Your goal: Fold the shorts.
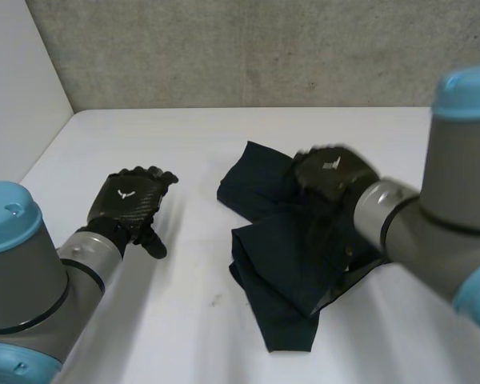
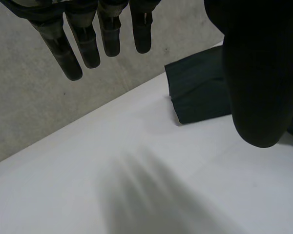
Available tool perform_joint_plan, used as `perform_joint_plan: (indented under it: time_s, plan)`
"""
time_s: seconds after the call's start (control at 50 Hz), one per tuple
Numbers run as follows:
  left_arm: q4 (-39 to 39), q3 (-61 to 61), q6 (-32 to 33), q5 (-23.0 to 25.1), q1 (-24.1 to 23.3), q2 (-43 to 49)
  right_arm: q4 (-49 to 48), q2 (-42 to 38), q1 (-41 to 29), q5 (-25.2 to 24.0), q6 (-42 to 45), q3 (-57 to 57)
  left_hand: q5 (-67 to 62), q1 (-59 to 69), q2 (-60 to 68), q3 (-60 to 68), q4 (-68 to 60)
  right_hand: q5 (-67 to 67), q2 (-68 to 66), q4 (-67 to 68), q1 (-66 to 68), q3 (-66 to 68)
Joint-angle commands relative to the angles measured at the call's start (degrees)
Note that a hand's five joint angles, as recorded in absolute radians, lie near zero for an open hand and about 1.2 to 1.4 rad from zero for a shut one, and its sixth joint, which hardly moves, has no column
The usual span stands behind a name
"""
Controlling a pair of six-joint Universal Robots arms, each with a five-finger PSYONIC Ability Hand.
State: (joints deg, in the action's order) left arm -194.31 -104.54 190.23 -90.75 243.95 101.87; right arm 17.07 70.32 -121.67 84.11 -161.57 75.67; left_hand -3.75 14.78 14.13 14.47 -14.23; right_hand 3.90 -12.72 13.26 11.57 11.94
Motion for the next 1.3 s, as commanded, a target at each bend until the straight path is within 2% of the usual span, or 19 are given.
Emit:
perform_joint_plan:
  time_s: [0.02, 0.18, 0.34, 0.38, 0.44, 0.46, 0.48, 0.54, 0.62, 0.68, 0.72, 0.8, 0.92, 1.02, 1.18, 1.3]
  plan:
    - [-1.78, -0.05, -0.04, -0.13, -0.05, 2.63, -9.93, 1.05, -2.26, 0.96, -14.90, 14.39, -0.50, -0.53, 0.12, -0.22, -0.02, -3.90, 2.72, -3.26, -1.57, -1.94]
    - [-1.78, -0.31, -0.04, -0.13, -0.14, 2.99, -20.05, -0.62, -2.96, 3.51, -14.74, 22.24, -0.50, -0.53, 0.12, -0.22, -0.02, -3.90, 2.72, -3.26, -1.57, -1.94]
    - [-1.86, -1.01, -0.13, -0.13, -0.31, 2.81, -23.83, -5.89, -3.58, 5.62, -12.63, 22.25, -0.50, -0.53, 0.12, -0.22, -0.02, -3.84, 2.66, -3.20, -1.51, -1.88]
    - [-1.86, -1.10, -0.04, -0.13, -0.31, 2.81, -25.24, -6.51, -3.58, 6.15, -12.28, 22.33, -0.50, -0.53, 0.12, -0.22, -0.02, -0.14, -1.05, 0.51, 2.20, 1.83]
    - [-1.86, -1.19, -0.13, -0.13, -0.40, 2.81, -28.75, -7.30, -3.58, 6.94, -11.14, 22.77, -0.50, -0.53, 0.12, -0.22, -0.02, 32.39, -33.57, 33.03, 34.72, 34.35]
    - [-1.86, -1.19, -0.04, -0.13, -0.40, 2.81, -29.81, -7.22, -3.58, 7.03, -10.70, 22.95, -0.34, -0.69, -0.04, -0.39, 0.15, 45.83, -47.02, 46.48, 48.17, 47.80]
    - [-1.86, -1.28, -0.04, -0.13, -0.40, 2.81, -31.82, -6.69, -3.23, 6.86, -10.08, 23.30, -0.50, -0.53, 0.12, -0.22, -0.02, 65.89, -67.08, 66.54, 68.23, 67.86]
    - [-1.86, -1.19, -0.13, -0.13, -0.84, 2.81, -33.68, -5.90, -2.96, 6.16, -8.68, 23.39, -0.33, -0.69, -0.04, -0.39, 0.15, 66.10, -67.28, 66.74, 68.43, 68.06]
    - [-2.04, -0.76, -0.21, 0.05, -2.16, 2.90, -33.16, 0.06, -2.87, 5.37, -3.59, 22.69, -0.17, -0.86, -0.21, -0.56, 0.32, 66.10, -67.28, 66.74, 68.43, 68.06]
    - [-2.48, 0.30, -1.88, 0.14, -3.74, 2.81, -29.74, 5.43, -3.05, 3.52, 5.19, 21.20, 0.00, -1.03, -0.38, -0.72, 0.49, 66.10, -67.28, 66.74, 68.43, 68.06]
    - [-2.39, 2.13, -4.59, 0.31, -5.57, 3.25, -25.54, 7.89, -3.23, 1.77, 11.85, 19.53, -0.33, -0.70, -0.05, -0.39, 0.15, 66.10, -67.28, 66.74, 68.43, 68.06]
    - [-1.95, 5.91, -10.82, 0.22, -8.48, 4.91, -19.63, 9.40, -2.96, 1.06, 19.44, 16.71, -1.00, -0.02, 0.63, 0.28, -0.52, 66.10, -67.28, 66.74, 68.43, 68.06]
    - [-0.90, 10.49, -20.07, 0.31, -10.07, 6.24, -15.93, 11.41, -2.87, 1.23, 21.74, 13.11, -5.71, 4.68, 5.33, 4.99, -5.23, 66.10, -67.28, 66.74, 68.43, 68.06]
    - [3.75, 14.70, -28.50, 0.58, -12.61, 7.90, -15.05, 14.14, -2.96, 0.79, 22.35, 12.31, -8.73, 7.71, 8.36, 8.01, -8.25, 66.10, -67.28, 66.74, 68.43, 68.06]
    - [10.35, 18.75, -31.50, 3.12, -13.85, 13.00, -15.14, 16.08, -3.67, 0.97, 26.04, 13.81, -8.91, 7.89, 8.54, 8.19, -8.43, 66.10, -67.28, 66.74, 68.43, 68.06]
    - [13.34, 22.27, -35.54, 7.34, -14.90, 17.84, -15.14, 17.66, -3.67, 0.97, 26.49, 14.77, -12.10, 11.08, 11.73, 11.38, -11.62, 66.10, -67.28, 66.74, 68.43, 68.06]
